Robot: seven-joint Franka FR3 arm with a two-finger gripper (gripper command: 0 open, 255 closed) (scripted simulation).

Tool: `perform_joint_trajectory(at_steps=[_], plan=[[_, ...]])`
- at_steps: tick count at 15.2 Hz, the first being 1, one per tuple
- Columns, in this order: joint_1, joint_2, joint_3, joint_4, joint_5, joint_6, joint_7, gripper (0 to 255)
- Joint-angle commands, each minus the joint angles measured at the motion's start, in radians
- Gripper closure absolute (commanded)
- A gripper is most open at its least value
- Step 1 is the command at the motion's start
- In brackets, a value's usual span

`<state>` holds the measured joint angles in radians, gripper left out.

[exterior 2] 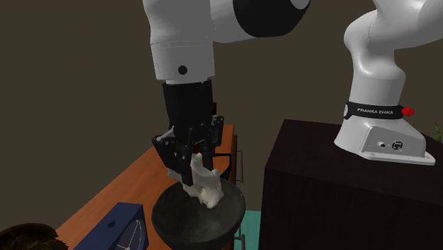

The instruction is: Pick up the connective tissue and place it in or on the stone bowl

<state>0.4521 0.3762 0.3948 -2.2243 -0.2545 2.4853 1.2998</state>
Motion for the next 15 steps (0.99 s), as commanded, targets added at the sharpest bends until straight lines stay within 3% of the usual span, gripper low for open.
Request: perform_joint_trajectory(at_steps=[1, 10, 11, 15], plan=[[0.007, 0.019, -0.009, -0.003, -0.015, 0.022, 0.012, 255], [0.013, 0.036, -0.016, -0.001, -0.026, 0.036, 0.02, 255], [0.013, 0.036, -0.016, -0.001, -0.026, 0.036, 0.02, 0], [0.013, 0.036, -0.016, -0.001, -0.026, 0.036, 0.02, 0]])
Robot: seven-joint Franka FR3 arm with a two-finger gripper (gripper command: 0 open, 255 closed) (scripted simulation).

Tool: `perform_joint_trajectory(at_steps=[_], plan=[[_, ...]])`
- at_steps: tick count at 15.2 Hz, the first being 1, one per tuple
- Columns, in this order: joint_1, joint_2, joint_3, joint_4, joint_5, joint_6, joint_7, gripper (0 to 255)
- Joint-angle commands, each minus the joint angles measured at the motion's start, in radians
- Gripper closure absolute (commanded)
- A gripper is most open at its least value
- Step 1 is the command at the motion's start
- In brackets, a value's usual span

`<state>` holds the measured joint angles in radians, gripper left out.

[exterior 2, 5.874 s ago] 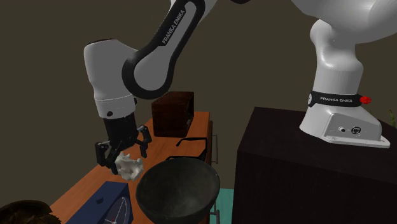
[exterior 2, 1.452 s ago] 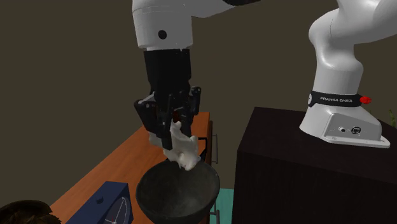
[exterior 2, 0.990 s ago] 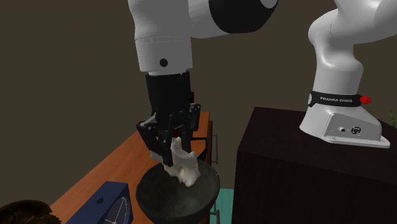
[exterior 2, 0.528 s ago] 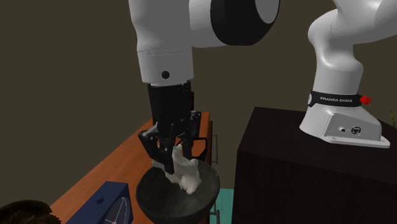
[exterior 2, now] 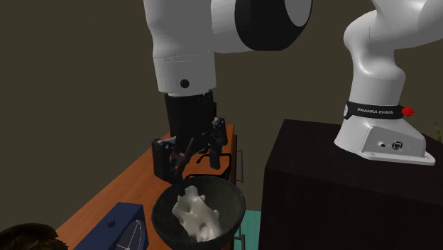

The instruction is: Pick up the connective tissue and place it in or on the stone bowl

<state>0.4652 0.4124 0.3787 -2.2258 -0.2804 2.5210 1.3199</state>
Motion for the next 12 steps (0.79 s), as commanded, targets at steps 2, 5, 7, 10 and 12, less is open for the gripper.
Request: perform_joint_trajectory(at_steps=[2, 5, 7, 10, 12], plan=[[-0.009, -0.028, 0.014, 0.0, 0.02, -0.027, -0.014, 0], [-0.032, -0.104, 0.046, 0.009, 0.074, -0.104, -0.05, 0], [-0.031, -0.104, 0.046, 0.009, 0.074, -0.104, -0.051, 0], [-0.031, -0.104, 0.045, 0.009, 0.074, -0.104, -0.051, 0], [-0.031, -0.104, 0.045, 0.009, 0.074, -0.104, -0.051, 0]])
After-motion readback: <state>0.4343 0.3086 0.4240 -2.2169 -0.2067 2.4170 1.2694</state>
